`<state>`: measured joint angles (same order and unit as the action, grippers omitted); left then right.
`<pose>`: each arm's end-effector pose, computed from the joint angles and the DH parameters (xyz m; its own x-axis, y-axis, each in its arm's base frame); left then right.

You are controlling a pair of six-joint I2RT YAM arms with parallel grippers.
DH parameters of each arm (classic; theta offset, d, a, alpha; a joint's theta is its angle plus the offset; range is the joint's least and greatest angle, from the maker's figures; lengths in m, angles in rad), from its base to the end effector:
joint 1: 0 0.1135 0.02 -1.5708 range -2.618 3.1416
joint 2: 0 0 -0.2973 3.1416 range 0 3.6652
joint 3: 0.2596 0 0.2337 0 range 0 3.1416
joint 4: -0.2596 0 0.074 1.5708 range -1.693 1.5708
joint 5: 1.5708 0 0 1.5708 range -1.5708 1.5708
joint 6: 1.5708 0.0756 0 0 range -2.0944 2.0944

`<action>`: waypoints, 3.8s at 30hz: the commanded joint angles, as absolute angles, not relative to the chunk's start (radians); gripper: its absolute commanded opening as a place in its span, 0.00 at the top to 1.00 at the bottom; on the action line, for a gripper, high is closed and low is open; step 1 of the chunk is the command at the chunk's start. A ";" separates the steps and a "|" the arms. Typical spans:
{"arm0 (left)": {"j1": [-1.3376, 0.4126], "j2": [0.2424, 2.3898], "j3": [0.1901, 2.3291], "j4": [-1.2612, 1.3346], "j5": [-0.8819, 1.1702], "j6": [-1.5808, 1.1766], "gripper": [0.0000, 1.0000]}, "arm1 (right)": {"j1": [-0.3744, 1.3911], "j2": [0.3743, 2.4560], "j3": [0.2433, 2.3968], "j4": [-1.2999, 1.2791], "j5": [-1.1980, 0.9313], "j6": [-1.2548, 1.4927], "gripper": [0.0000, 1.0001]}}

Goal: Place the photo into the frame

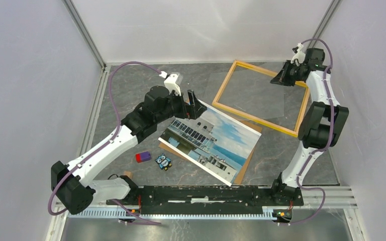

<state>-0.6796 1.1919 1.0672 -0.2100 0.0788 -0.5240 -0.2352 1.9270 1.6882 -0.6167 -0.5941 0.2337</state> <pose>0.2161 -0.1823 0.3721 -0.5636 -0.1858 -0.8048 0.4647 0.7342 -0.4950 0.4445 -0.0630 0.2938 -0.7521 0.3776 -0.5402 0.0106 0.8264 0.5630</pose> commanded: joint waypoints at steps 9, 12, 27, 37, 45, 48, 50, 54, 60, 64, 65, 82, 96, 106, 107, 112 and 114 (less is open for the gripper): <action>-0.700 1.263 1.117 -0.225 0.045 -0.445 0.00 | -0.422 2.034 1.803 -0.636 -0.640 0.134 1.00; -0.700 1.280 1.119 -0.228 0.039 -0.439 0.00 | -0.426 2.053 1.808 -0.605 -0.648 0.151 1.00; -0.700 1.353 1.127 -0.236 0.039 -0.436 0.00 | -0.443 1.946 1.541 -0.246 -0.663 0.377 1.00; -0.700 1.368 1.133 -0.240 0.047 -0.440 0.00 | -0.475 1.939 1.533 -0.247 -0.637 0.358 1.00; -0.699 1.373 1.135 -0.239 0.049 -0.438 0.00 | -0.476 2.000 1.647 -0.357 -0.653 0.309 1.00; -0.700 1.376 1.135 -0.239 0.051 -0.440 0.00 | -0.480 2.011 1.670 -0.397 -0.652 0.281 1.00; -0.700 1.380 1.135 -0.238 0.055 -0.443 0.00 | -0.482 2.010 1.665 -0.395 -0.653 0.277 1.00; -0.700 1.382 1.135 -0.238 0.056 -0.443 0.00 | -0.485 2.021 1.670 -0.397 -0.671 0.268 1.00; -0.701 1.383 1.135 -0.239 0.053 -0.443 0.00 | -0.485 2.035 1.695 -0.431 -0.689 0.238 1.00; -0.702 1.389 1.135 -0.239 0.060 -0.448 0.00 | -0.485 2.051 1.720 -0.453 -0.698 0.219 1.00; -0.702 1.392 1.136 -0.239 0.059 -0.449 0.00 | -0.485 2.056 1.728 -0.462 -0.698 0.215 1.00; -0.706 1.407 1.138 -0.238 0.061 -0.448 0.00 | -0.491 2.118 1.801 -0.505 -0.698 0.164 1.00; -0.706 1.402 1.137 -0.238 0.054 -0.442 0.00 | -0.494 2.142 1.817 -0.522 -0.714 0.140 1.00; -0.707 1.404 1.138 -0.238 0.056 -0.440 0.00 | -0.494 2.158 1.830 -0.527 -0.713 0.128 1.00; -0.707 1.404 1.138 -0.239 0.056 -0.440 0.00 | -0.494 2.156 1.827 -0.529 -0.711 0.125 1.00; -0.707 1.406 1.138 -0.238 0.058 -0.440 0.00 | -0.494 2.157 1.824 -0.537 -0.702 0.116 1.00; -0.707 1.407 1.138 -0.239 0.059 -0.442 0.00 | -0.494 2.157 1.824 -0.538 -0.699 0.115 1.00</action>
<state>-0.7029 1.4010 1.0996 -0.2531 0.0551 -0.4820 -0.4824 2.1426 1.7859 -0.5251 -0.6987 0.1379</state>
